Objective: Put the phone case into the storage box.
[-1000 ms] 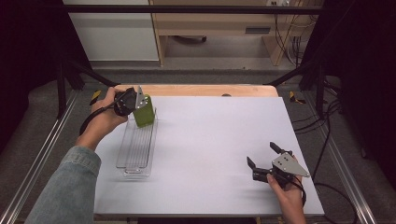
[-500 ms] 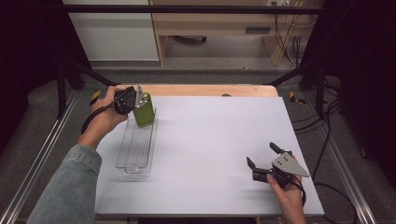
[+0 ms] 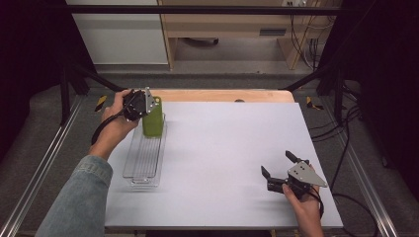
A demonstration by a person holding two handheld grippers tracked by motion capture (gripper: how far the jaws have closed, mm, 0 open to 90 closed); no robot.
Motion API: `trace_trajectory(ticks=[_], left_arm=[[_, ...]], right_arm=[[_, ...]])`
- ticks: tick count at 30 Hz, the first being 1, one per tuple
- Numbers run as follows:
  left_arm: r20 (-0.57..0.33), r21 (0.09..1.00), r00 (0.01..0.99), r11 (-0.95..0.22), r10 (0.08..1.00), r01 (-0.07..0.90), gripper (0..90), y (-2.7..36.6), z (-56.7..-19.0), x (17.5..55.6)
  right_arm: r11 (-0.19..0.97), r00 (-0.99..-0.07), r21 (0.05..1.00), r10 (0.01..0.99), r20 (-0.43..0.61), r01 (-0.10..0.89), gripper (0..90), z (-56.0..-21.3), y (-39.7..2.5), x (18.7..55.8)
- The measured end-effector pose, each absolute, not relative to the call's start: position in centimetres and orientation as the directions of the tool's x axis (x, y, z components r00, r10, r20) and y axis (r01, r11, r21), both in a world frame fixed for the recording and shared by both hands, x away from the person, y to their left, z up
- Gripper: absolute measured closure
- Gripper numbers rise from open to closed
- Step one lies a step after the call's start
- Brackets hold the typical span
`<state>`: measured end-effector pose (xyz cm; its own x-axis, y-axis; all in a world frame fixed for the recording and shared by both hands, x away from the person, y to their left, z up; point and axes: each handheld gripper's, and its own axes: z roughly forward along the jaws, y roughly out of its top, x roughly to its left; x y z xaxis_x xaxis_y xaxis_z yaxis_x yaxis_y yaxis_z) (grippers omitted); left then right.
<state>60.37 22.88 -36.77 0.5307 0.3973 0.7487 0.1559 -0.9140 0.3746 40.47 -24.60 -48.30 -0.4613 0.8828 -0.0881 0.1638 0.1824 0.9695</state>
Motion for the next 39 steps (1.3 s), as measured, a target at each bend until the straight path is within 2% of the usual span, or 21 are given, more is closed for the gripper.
trace_trajectory(ticks=[9,23,29,39], left_arm=[[0.705,0.473,0.509,-0.862,0.493,0.180,43.8,22.9,-36.7,59.7],[0.692,0.491,0.513,-0.852,0.508,0.181,35.3,22.1,-36.9,59.4],[0.667,0.524,0.504,-0.826,0.549,0.207,27.7,22.1,-36.8,59.4],[0.629,0.563,0.494,-0.790,0.600,0.242,20.9,22.1,-36.8,59.4]], right_arm=[[0.180,-0.459,0.970,0.884,-0.087,0.162,3.4,-48.3,-24.6,40.4],[0.176,-0.457,0.971,0.886,-0.084,0.161,3.5,-48.2,-24.7,40.4],[0.176,-0.457,0.971,0.886,-0.085,0.160,3.4,-48.2,-24.7,40.4],[0.176,-0.456,0.971,0.886,-0.085,0.160,3.4,-48.2,-24.7,40.4]])
